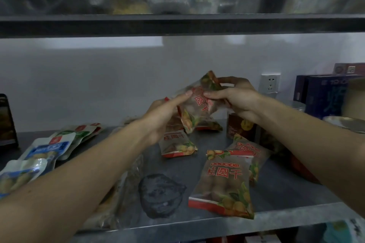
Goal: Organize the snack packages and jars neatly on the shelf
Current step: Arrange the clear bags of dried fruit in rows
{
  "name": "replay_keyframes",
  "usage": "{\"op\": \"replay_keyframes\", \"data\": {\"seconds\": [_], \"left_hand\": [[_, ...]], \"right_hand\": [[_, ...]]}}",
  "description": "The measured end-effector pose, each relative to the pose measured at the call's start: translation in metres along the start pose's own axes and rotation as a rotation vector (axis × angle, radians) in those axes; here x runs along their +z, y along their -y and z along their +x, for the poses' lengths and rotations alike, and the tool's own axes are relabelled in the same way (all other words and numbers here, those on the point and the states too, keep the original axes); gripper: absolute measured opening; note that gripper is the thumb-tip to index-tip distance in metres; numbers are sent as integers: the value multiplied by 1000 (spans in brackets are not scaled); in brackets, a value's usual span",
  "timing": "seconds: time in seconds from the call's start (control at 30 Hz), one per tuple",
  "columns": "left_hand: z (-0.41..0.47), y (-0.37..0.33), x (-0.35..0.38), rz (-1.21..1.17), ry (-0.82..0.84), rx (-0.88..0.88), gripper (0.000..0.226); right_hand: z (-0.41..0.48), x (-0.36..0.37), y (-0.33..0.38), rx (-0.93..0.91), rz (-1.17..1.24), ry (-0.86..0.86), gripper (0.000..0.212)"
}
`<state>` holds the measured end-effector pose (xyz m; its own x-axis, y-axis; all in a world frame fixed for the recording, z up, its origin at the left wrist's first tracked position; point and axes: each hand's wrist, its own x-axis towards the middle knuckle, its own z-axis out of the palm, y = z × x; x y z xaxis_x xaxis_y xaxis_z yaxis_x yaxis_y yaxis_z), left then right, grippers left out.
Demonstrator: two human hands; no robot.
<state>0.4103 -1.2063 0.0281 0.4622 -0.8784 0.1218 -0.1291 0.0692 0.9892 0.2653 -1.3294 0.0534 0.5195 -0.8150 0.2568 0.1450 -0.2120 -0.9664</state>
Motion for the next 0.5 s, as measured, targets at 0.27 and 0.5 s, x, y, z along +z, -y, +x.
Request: {"op": "replay_keyframes", "data": {"seconds": [0.27,0.5], "left_hand": [[5,3,25,-387,-174,-41,32],[15,11,-1,619,-55,123,43]], "right_hand": [[-6,18,-4,173,-19,14,64],[6,9,-18,138,-262,-157,42]]}}
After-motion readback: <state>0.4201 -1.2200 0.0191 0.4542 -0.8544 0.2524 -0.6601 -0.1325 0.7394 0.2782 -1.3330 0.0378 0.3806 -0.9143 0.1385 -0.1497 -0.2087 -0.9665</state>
